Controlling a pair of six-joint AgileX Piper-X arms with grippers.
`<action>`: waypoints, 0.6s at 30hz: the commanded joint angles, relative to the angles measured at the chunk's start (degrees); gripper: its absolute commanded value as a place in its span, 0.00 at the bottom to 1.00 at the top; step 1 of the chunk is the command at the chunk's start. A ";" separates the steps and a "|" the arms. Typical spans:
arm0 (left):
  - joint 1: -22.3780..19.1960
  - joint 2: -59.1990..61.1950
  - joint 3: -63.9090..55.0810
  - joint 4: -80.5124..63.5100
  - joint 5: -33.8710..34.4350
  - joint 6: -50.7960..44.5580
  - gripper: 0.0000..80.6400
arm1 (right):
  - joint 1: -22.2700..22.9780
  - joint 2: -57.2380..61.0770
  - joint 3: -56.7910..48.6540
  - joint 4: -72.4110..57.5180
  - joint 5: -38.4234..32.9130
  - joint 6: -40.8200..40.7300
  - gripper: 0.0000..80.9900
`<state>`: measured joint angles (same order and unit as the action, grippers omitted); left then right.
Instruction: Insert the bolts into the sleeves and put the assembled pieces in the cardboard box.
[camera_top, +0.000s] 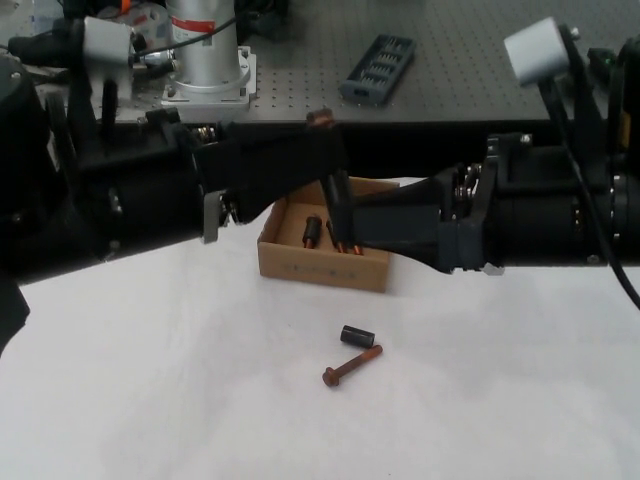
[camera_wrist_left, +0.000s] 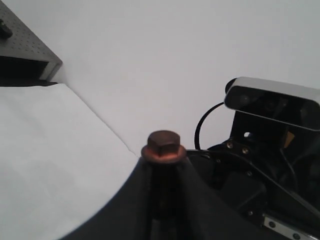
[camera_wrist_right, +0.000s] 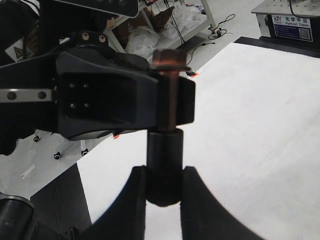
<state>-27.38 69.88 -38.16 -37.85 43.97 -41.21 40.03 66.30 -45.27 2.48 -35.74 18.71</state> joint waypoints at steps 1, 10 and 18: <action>-0.34 -0.25 0.02 2.02 4.18 1.92 0.01 | -0.61 -0.36 -0.83 -2.90 0.21 -0.78 0.02; -0.34 -0.25 0.02 1.80 2.58 -0.21 0.72 | -0.61 -0.36 -0.83 -2.90 0.21 -0.78 0.02; -0.34 -0.25 0.02 1.80 0.07 -2.87 0.72 | -0.61 -0.49 -0.83 -2.90 0.22 -0.78 0.02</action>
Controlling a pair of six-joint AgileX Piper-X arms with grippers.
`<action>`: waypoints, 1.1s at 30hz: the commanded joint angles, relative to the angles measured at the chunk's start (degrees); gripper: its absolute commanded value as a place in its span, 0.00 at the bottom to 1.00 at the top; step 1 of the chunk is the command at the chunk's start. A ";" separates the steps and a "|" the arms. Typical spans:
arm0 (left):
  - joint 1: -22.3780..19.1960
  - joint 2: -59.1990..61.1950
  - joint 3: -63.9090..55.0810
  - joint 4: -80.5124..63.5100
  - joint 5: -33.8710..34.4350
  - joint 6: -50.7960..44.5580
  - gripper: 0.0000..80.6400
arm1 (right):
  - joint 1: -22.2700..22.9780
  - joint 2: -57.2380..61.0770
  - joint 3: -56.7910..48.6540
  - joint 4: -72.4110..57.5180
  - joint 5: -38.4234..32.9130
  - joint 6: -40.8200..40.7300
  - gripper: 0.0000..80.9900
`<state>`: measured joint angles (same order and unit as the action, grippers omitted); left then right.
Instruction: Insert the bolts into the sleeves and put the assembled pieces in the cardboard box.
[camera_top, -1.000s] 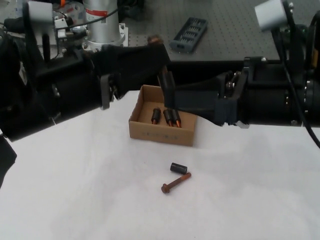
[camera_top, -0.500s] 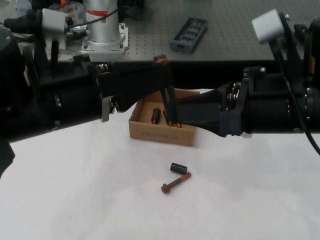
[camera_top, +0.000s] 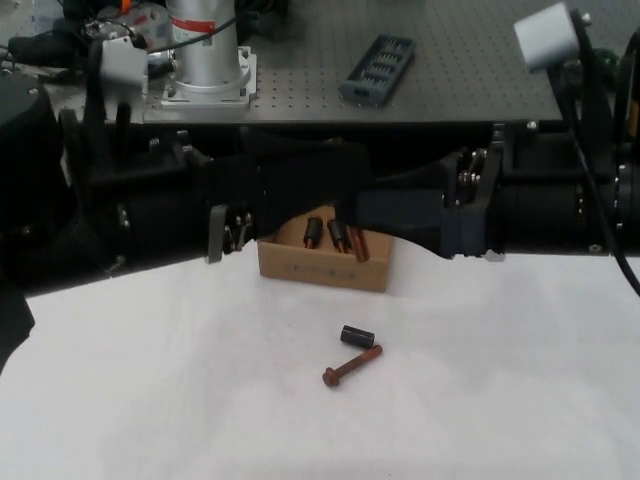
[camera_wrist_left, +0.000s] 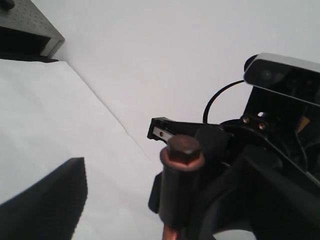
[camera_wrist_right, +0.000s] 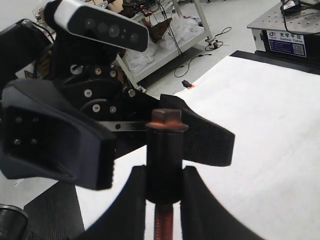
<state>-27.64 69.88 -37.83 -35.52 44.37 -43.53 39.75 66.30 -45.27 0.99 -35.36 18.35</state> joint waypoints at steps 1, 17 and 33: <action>-0.07 -0.25 -0.31 -0.53 -0.33 -0.26 0.71 | -0.33 -0.59 -0.83 -1.41 -0.16 -0.43 0.02; 8.53 -16.21 -0.31 22.11 -0.98 11.47 0.70 | -9.02 4.69 -3.48 -0.99 2.10 -2.75 0.02; 11.60 -37.91 -0.31 58.74 -19.67 23.42 0.65 | -12.59 45.57 -37.86 9.62 2.49 -2.59 0.02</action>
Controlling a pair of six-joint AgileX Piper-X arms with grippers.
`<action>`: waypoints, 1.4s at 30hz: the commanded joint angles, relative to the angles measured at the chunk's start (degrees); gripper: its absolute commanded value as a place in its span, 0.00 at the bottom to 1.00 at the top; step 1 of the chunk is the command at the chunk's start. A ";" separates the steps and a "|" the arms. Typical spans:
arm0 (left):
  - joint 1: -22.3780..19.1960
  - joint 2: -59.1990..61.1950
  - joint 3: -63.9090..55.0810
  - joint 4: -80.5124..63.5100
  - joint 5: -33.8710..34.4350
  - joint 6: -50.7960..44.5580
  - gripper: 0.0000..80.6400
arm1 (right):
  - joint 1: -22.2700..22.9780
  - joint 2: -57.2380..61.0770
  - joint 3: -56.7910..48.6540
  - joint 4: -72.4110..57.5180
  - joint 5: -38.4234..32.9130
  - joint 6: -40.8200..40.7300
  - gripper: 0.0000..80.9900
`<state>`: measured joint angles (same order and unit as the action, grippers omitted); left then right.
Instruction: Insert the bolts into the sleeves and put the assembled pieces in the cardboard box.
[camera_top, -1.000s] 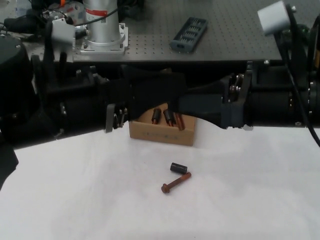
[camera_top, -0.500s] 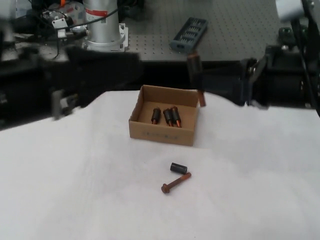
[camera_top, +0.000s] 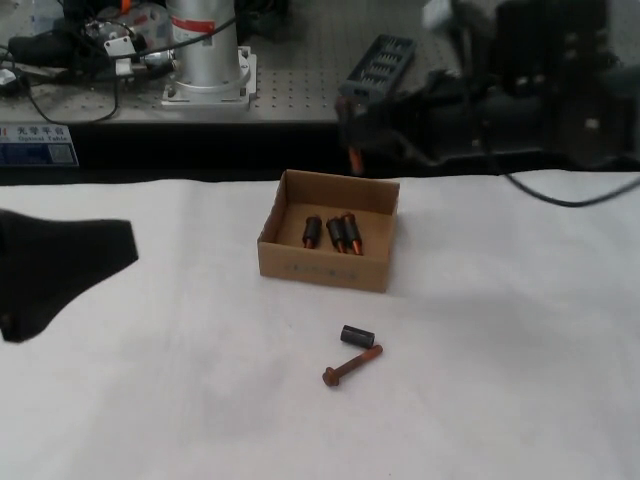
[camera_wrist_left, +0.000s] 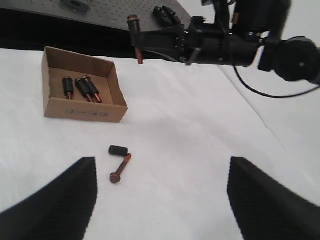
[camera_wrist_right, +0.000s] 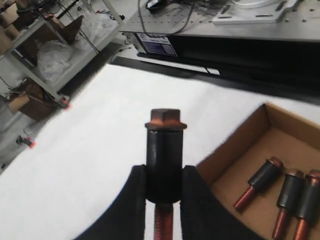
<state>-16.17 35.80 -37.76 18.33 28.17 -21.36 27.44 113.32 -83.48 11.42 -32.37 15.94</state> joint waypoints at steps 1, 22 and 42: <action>0.12 -4.13 -0.38 5.29 -3.48 1.25 0.65 | -0.28 1.28 -2.34 1.91 -0.52 -0.18 0.02; 0.12 -4.26 -0.38 5.55 -3.48 5.05 0.65 | 0.01 15.51 -17.48 21.04 8.51 -4.90 0.25; 0.12 -4.26 -0.38 5.55 -3.48 5.05 0.65 | 0.20 3.21 -17.72 39.65 9.39 -13.33 0.47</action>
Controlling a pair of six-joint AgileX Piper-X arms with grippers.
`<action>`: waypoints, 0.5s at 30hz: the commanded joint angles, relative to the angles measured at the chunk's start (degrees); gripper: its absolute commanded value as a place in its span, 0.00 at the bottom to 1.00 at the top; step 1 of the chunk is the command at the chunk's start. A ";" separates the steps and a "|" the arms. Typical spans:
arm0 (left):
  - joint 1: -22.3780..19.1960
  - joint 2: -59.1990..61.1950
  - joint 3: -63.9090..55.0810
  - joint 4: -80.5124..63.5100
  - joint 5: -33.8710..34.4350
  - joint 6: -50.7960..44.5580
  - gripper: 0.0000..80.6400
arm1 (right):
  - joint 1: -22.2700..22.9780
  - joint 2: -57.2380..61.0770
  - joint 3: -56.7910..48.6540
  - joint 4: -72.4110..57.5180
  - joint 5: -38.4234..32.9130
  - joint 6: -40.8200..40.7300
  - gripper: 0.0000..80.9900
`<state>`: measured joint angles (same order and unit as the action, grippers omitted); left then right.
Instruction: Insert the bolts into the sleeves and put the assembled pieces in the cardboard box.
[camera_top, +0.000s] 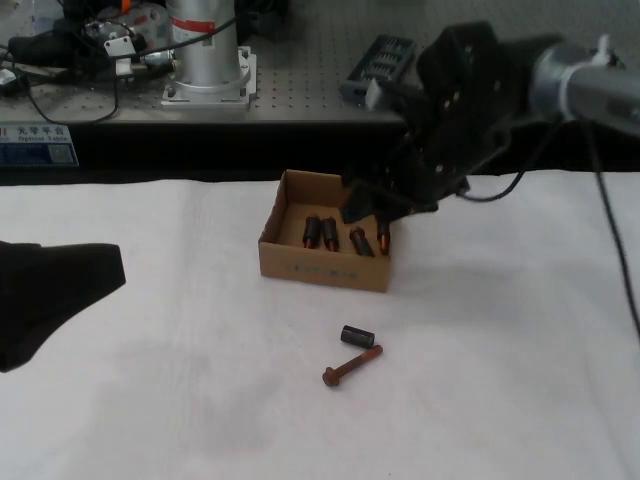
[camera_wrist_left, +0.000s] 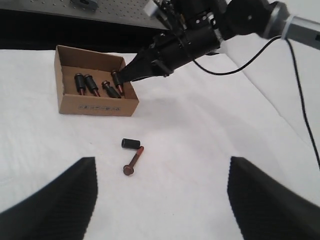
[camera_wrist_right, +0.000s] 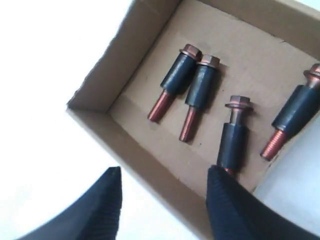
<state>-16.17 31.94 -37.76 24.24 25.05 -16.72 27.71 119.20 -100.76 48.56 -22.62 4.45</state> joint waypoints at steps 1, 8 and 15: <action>0.12 -0.40 -0.38 -0.36 -0.36 0.41 0.65 | -0.10 -3.82 -0.15 4.33 0.00 -2.94 0.47; 0.12 -0.40 -0.38 -0.36 -0.76 0.40 0.65 | 2.11 -15.15 7.87 17.10 4.57 -11.09 0.47; 0.12 -0.40 -0.38 -0.36 -0.76 0.40 0.65 | 7.81 -32.33 26.60 15.94 7.84 -9.74 0.47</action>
<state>-16.17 31.94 -37.76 24.24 24.62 -16.60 34.89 89.65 -75.55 64.50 -15.06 -5.20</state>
